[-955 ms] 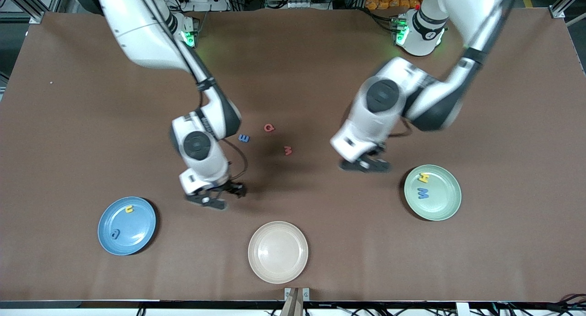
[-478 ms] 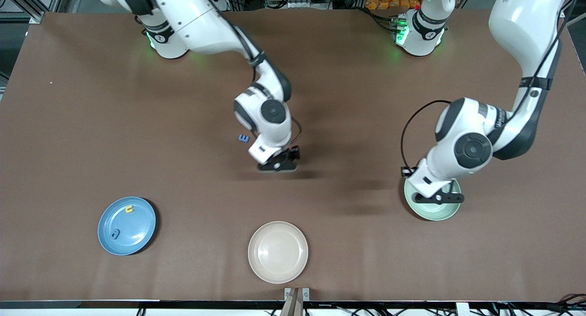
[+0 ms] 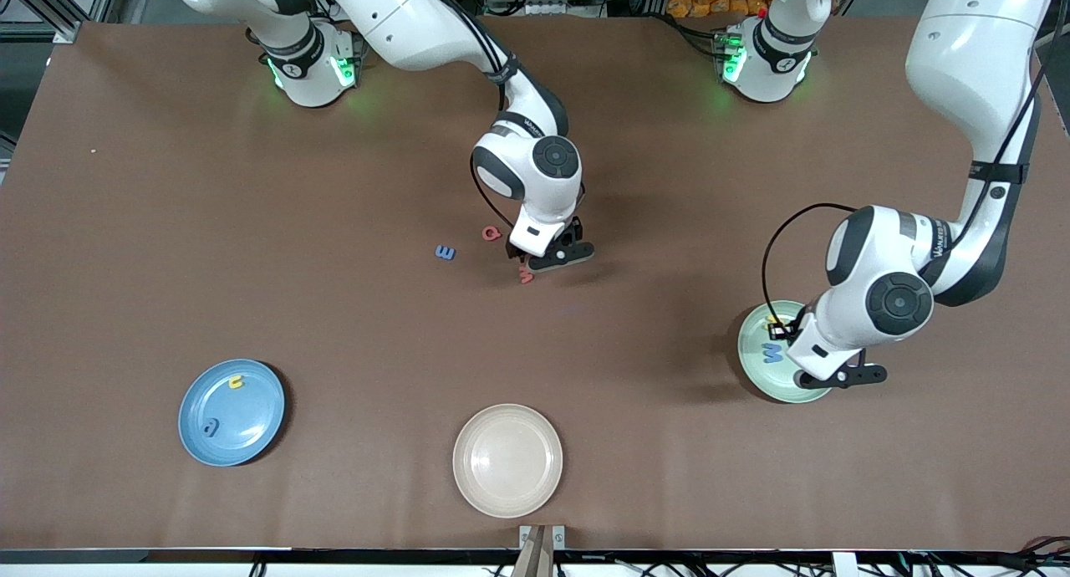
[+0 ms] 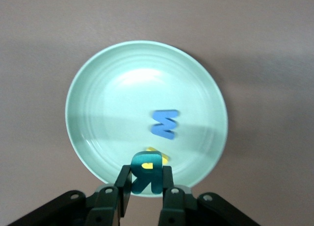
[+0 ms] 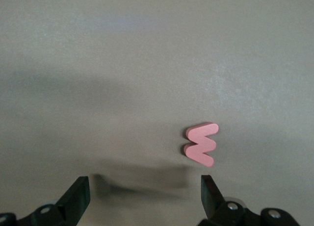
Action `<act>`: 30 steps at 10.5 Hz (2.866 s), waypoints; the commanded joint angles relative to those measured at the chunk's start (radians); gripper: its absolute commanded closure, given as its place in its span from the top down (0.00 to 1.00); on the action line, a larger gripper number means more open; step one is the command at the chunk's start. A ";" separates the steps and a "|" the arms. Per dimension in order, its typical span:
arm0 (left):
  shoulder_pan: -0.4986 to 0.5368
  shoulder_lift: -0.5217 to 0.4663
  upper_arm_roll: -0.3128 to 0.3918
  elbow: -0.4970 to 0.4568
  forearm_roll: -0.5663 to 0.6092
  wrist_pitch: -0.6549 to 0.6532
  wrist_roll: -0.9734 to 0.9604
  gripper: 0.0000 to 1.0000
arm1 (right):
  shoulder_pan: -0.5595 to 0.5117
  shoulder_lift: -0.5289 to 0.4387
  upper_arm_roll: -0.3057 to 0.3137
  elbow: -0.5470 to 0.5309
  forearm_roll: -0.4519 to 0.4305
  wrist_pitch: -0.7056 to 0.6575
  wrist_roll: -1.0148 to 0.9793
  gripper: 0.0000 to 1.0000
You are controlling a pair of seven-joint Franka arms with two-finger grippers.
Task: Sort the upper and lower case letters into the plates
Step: 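Carry the teal R to the green plate while the right gripper reaches pink w, then release the teal R on the green plate while the right gripper grasps pink w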
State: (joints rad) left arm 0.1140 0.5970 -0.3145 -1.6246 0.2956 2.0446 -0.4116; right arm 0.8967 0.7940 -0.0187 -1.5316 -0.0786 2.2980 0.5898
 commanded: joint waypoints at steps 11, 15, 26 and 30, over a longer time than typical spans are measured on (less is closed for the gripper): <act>-0.174 -0.088 0.014 0.041 -0.097 -0.004 -0.094 1.00 | -0.099 -0.006 0.017 -0.019 0.062 0.063 -0.202 1.00; -0.207 -0.114 0.014 0.041 -0.119 -0.026 -0.349 1.00 | -0.099 -0.004 0.017 -0.048 0.062 0.101 -0.209 1.00; -0.217 -0.122 -0.003 0.041 -0.119 -0.027 -0.348 1.00 | -0.139 -0.061 0.019 -0.078 0.086 0.090 -0.194 0.00; -0.269 -0.108 -0.046 0.041 -0.154 -0.026 -0.349 1.00 | -0.292 -0.226 0.011 -0.064 0.123 -0.093 -0.209 0.00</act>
State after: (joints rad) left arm -0.1261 0.4940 -0.3418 -1.5755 0.1603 2.0299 -0.7541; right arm 0.6751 0.6866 -0.0208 -1.5636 0.0190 2.3120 0.4033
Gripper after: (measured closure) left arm 0.000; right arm 0.727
